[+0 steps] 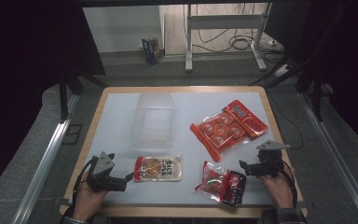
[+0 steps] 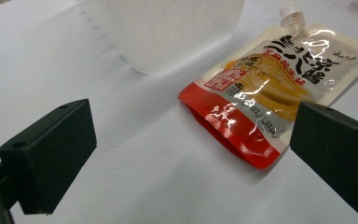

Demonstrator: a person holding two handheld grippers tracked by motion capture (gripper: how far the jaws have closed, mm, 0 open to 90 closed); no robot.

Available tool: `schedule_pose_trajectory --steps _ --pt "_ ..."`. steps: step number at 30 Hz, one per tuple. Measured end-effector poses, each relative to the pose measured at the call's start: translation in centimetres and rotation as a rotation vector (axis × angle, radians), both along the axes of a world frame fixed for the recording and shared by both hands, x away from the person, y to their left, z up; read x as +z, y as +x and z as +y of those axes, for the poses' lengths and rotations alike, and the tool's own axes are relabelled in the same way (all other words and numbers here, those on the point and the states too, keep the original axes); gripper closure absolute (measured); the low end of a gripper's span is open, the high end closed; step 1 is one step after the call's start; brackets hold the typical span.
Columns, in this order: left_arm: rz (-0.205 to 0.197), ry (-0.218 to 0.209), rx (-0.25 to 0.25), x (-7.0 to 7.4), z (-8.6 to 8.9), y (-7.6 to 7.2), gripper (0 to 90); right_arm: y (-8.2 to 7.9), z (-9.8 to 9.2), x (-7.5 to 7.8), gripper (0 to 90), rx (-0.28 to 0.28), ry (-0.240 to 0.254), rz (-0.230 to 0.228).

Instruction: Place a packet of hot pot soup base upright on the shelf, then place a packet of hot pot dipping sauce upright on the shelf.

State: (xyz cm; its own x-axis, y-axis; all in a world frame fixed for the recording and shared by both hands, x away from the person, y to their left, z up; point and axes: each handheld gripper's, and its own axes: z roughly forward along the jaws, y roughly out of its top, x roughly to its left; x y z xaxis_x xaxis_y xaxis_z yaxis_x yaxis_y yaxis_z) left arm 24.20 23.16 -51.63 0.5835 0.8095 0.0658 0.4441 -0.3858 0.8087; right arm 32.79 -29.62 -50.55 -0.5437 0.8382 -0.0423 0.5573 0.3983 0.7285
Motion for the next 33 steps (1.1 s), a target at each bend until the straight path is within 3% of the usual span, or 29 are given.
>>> schedule_pose_trajectory --steps 4,9,14,33 --pt "0.01 0.012 -0.024 -0.2 -0.4 0.0 0.2 0.0 0.1 0.4 0.0 0.012 0.038 -0.033" --pt "0.038 0.011 -0.056 -0.5 -1.0 0.2 0.3 0.2 0.0 -0.1 0.0 0.027 0.07 0.011" --pt "0.057 0.015 -0.071 -0.6 -1.3 0.2 0.8 0.2 0.2 -0.1 0.0 0.041 0.067 0.007" --pt "0.064 0.021 -0.098 -0.6 -1.7 0.0 1.3 0.3 0.3 -0.2 0.0 0.044 0.059 0.008"
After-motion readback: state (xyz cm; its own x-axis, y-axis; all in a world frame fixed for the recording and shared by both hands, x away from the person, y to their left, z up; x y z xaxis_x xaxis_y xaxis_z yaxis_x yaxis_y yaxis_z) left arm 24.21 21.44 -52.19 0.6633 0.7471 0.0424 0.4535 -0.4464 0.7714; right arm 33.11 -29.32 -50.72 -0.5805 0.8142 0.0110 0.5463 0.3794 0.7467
